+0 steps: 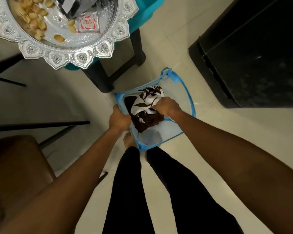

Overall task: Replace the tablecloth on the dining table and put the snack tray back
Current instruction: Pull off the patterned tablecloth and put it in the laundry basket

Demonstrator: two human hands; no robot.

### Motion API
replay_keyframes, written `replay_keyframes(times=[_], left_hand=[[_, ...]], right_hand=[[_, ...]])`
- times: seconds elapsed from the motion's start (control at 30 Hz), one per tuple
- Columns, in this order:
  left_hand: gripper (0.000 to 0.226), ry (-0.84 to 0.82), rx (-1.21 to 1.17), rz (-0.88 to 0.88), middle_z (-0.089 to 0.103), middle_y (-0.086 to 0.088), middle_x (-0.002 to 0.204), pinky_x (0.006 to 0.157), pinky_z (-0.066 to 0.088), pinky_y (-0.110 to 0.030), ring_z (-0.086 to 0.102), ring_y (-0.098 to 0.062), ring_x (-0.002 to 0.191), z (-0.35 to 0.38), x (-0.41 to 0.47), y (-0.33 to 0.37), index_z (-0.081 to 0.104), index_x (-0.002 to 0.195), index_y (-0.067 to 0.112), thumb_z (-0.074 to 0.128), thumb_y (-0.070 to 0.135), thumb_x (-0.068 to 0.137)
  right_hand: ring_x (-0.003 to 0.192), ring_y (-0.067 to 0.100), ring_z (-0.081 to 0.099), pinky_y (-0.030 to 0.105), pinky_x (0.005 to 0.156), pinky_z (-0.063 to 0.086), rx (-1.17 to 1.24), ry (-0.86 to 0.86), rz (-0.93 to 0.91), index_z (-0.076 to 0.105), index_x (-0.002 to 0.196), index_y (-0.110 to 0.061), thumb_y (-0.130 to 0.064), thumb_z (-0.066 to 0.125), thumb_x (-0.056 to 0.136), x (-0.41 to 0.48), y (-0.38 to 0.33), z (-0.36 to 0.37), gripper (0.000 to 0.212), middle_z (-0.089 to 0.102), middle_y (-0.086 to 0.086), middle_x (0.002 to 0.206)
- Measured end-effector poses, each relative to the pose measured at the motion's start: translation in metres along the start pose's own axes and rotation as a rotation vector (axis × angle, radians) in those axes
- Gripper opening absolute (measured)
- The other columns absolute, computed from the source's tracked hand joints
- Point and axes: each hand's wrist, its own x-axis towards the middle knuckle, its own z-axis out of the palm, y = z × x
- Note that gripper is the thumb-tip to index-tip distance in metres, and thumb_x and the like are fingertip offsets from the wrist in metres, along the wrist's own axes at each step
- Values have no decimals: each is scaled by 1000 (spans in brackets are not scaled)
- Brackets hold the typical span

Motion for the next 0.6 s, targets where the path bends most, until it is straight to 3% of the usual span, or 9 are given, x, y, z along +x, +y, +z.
replay_keyframes(times=[0.1, 0.17, 0.23, 0.3, 0.37, 0.47, 0.6], left_hand=[[57, -44, -56, -79, 55, -16, 127, 68, 61, -46, 63, -36, 106, -5, -17, 1, 35, 143, 22, 59, 13, 92], [61, -22, -73, -104, 55, -15, 128, 58, 57, -37, 63, -33, 105, -13, -29, 10, 34, 146, 23, 64, 23, 92], [55, 52, -20, -46, 58, -12, 124, 60, 55, -34, 64, -30, 103, -29, -43, 21, 43, 140, 24, 66, 33, 90], [37, 109, 18, 22, 66, -8, 111, 68, 60, -39, 68, -27, 93, -45, -51, 28, 59, 119, 24, 66, 38, 85], [25, 187, 59, 123, 72, -3, 91, 75, 61, -43, 70, -23, 81, -69, -70, 47, 68, 98, 26, 62, 40, 78], [14, 316, 116, 278, 72, 5, 74, 78, 56, -34, 69, -19, 77, -115, -113, 95, 71, 86, 24, 59, 31, 83], [12, 449, 66, 395, 71, 11, 72, 75, 53, -32, 69, -14, 75, -179, -147, 152, 69, 78, 26, 59, 30, 81]], right_hand=[[98, 24, 64, 36, 87, 55, 65, 3, -66, 72, 94, -23, -44, 71, 81, -20, 2, -9, 25, 69, 1, 104], [93, 22, 62, 33, 80, 53, 121, 3, -121, 64, 79, -30, -47, 72, 77, -36, -7, -24, 18, 64, -3, 96], [94, 23, 63, 35, 83, 55, 134, 18, -167, 65, 85, -33, -46, 72, 79, -61, -21, -44, 16, 65, -1, 100], [99, 23, 65, 39, 89, 55, 124, 37, -213, 69, 95, -26, -41, 71, 84, -77, -29, -55, 19, 70, 2, 107], [98, 21, 66, 35, 87, 54, 139, 64, -260, 67, 94, -32, -40, 70, 86, -100, -42, -78, 12, 71, -1, 107], [93, 19, 66, 32, 83, 53, 151, 129, -357, 70, 94, -25, -41, 69, 85, -137, -83, -120, 18, 73, -3, 100], [98, 18, 66, 34, 86, 53, 158, 199, -501, 71, 101, -34, -48, 66, 83, -176, -165, -178, 23, 71, -9, 104]])
